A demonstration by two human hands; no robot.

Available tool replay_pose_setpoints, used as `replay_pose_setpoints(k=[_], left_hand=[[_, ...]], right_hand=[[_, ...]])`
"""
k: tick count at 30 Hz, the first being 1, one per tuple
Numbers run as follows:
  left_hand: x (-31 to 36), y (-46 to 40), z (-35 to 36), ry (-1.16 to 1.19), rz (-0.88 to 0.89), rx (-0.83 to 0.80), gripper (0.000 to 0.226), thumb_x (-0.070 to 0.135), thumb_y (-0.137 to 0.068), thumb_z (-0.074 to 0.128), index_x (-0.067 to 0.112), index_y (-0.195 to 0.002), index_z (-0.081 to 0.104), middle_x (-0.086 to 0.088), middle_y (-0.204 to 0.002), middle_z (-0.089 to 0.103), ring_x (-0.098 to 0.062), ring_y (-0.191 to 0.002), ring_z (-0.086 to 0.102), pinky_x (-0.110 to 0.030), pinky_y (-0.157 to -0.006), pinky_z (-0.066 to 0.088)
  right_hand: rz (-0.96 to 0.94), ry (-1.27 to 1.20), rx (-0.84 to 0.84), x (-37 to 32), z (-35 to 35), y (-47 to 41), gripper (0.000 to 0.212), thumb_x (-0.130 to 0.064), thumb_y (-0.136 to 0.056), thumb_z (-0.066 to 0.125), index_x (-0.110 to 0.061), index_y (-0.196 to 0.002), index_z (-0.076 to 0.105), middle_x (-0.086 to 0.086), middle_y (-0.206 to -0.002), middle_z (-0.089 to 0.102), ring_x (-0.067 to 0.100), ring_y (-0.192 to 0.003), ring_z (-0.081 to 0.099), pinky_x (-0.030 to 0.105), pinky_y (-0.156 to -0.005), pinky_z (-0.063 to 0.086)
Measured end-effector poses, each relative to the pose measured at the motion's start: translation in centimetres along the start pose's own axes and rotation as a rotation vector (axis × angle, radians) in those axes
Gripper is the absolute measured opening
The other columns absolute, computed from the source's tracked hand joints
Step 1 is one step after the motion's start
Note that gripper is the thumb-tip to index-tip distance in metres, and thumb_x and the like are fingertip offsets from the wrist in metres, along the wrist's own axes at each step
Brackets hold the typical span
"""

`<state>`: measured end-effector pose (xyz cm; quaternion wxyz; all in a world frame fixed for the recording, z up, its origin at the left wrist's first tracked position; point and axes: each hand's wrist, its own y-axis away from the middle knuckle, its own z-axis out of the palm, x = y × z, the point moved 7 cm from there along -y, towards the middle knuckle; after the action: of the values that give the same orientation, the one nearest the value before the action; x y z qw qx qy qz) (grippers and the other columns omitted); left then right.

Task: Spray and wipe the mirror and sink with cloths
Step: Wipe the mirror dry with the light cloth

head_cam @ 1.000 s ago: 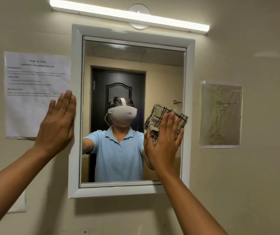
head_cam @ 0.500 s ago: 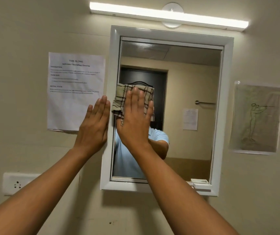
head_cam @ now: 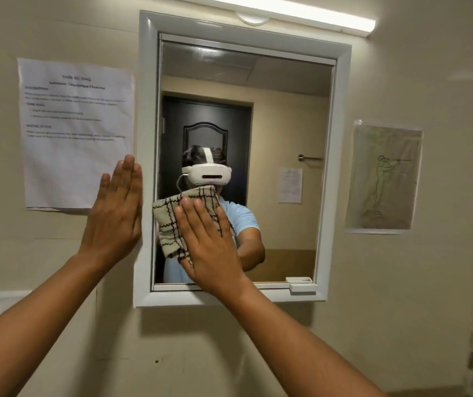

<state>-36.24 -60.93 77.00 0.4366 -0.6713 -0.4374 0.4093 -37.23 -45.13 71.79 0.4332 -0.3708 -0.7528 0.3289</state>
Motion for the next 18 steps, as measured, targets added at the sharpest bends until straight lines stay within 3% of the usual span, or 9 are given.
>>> replay_pose_setpoints(k=[3, 11, 18], left_hand=[[0.1, 0.3, 0.2, -0.007, 0.005, 0.002, 0.068, 0.012, -0.093, 0.029, 0.002, -0.156, 0.004, -0.017, -0.165, 0.0, -0.031, -0.153, 0.003, -0.053, -0.123, 0.011], [0.4, 0.8, 0.6, -0.009, 0.021, 0.009, 0.066, 0.018, -0.095, 0.023, 0.002, -0.156, 0.006, -0.016, -0.165, 0.001, -0.031, -0.153, 0.003, -0.052, -0.124, 0.01], [0.5, 1.1, 0.4, 0.0, 0.006, -0.002, 0.066, 0.016, -0.095, 0.024, 0.002, -0.156, 0.006, -0.017, -0.165, 0.002, -0.033, -0.153, 0.005, -0.052, -0.123, 0.011]], right_hand=[[0.032, 0.016, 0.029, 3.7, -1.0, 0.9, 0.077, -0.046, -0.094, 0.044, -0.012, -0.156, 0.014, 0.008, -0.164, 0.004, 0.023, -0.151, -0.002, 0.053, -0.12, 0.01], [0.398, 0.054, 0.079, 14.9, -4.0, 3.0, 0.083, -0.044, -0.093, 0.047, -0.011, -0.156, 0.006, 0.01, -0.164, -0.002, 0.024, -0.151, -0.007, 0.051, -0.122, 0.004], [0.702, -0.005, 0.124, 15.9, -2.8, 8.9, 0.078, -0.051, -0.096, 0.034, -0.011, -0.156, 0.005, 0.009, -0.164, 0.0, 0.024, -0.151, -0.004, 0.052, -0.121, 0.007]])
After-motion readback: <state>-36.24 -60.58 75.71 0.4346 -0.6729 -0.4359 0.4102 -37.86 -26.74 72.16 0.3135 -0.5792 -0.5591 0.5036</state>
